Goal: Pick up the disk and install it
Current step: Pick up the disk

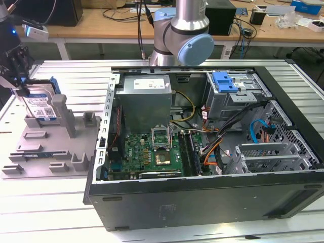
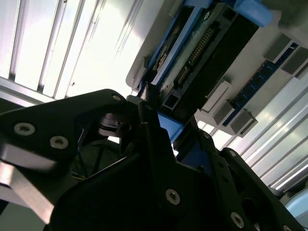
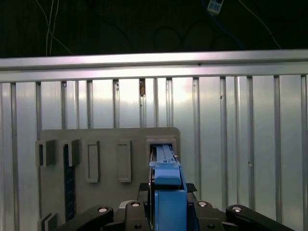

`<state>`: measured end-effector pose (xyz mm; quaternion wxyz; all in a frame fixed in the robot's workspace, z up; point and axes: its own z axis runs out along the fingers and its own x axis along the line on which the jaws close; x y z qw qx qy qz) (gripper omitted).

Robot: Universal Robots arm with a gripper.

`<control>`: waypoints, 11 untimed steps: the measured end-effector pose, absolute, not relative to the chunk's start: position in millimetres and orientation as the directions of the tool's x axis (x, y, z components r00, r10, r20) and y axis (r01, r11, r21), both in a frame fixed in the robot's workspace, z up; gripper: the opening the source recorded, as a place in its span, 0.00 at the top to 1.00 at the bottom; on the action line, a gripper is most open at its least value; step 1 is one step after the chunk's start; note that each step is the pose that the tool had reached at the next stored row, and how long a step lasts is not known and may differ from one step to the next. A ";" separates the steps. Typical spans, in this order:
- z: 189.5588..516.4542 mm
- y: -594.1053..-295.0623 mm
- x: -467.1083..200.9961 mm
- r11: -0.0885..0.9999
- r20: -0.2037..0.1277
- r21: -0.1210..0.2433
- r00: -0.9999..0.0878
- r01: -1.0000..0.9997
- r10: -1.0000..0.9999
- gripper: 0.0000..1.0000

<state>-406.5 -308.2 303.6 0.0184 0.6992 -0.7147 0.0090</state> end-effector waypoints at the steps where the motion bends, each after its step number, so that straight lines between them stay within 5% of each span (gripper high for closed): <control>1: 304.7 -308.2 -406.5 0.022 0.039 0.013 -0.022 -1.000 -0.999 0.64; 11: 322.7 -308.1 -406.5 0.022 0.039 0.013 -0.022 -1.000 -0.999 0.64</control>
